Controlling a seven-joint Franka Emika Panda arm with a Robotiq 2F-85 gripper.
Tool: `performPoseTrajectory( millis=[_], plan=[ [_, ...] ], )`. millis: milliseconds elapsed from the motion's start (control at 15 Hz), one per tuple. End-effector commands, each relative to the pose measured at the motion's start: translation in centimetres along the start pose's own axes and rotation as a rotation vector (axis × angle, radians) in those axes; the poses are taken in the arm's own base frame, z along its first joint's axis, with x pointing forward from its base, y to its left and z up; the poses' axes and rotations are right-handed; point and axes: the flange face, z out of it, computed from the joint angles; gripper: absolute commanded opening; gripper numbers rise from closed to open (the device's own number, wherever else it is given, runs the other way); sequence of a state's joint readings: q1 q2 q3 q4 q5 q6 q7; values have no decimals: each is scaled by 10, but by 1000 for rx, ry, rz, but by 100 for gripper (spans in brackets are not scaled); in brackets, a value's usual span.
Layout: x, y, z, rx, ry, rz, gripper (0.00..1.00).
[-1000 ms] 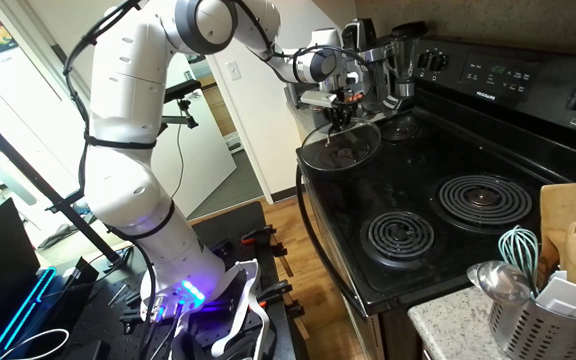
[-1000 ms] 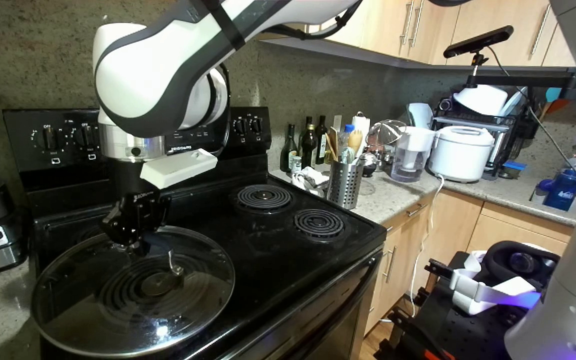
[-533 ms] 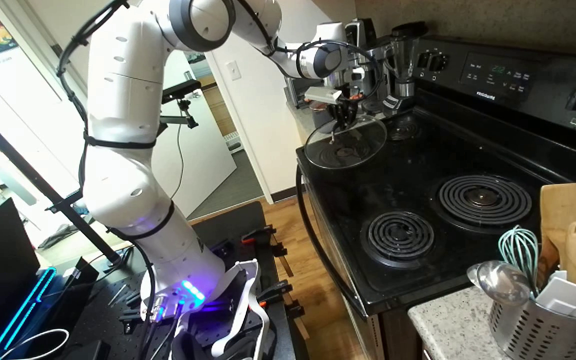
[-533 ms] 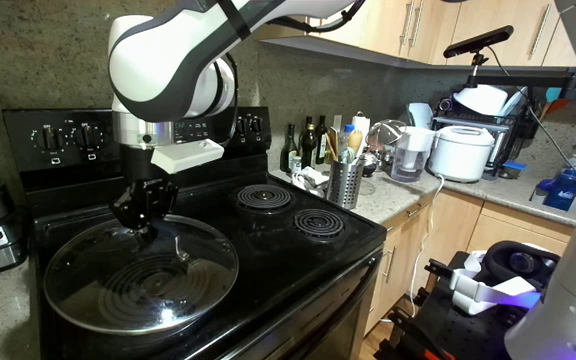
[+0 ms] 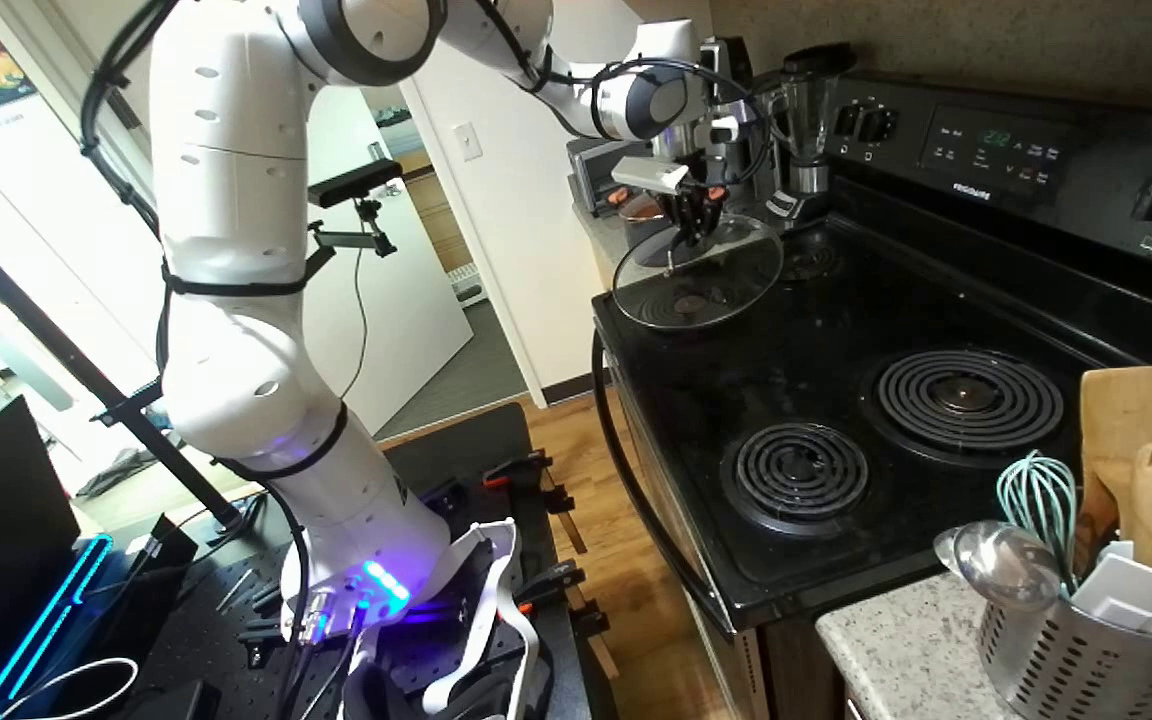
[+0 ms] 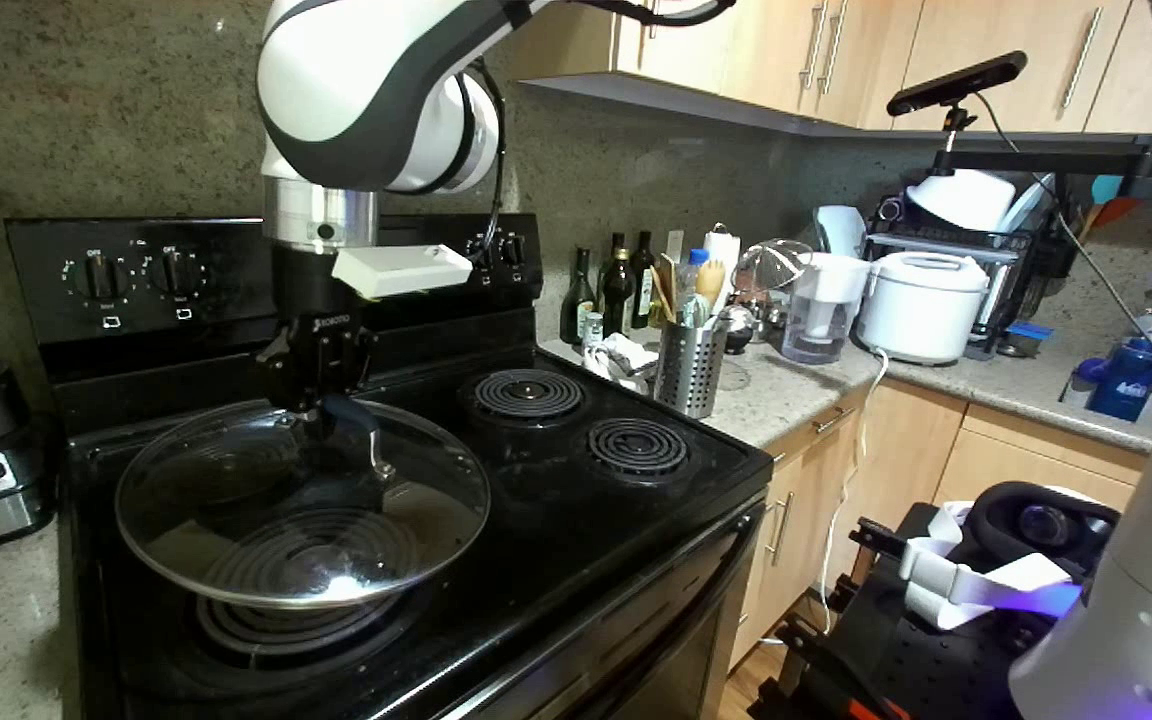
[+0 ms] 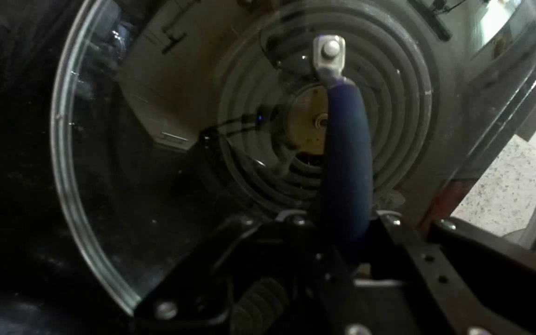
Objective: Move the lid from the front left plate of the stove to the back right one
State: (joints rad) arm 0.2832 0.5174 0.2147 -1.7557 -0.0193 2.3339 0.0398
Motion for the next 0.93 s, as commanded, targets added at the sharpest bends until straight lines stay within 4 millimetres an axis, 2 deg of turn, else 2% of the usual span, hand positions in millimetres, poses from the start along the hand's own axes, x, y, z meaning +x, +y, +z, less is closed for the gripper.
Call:
performPoseTrajectory(
  millis=[0,400,600,867],
  plan=[
    [-14,11,-41,13,18,14,2],
    [-15,43,-73,33,79,97,2],
    [-13,70,-93,52,122,167,2],
    [-14,103,-110,67,160,251,2]
  ],
)
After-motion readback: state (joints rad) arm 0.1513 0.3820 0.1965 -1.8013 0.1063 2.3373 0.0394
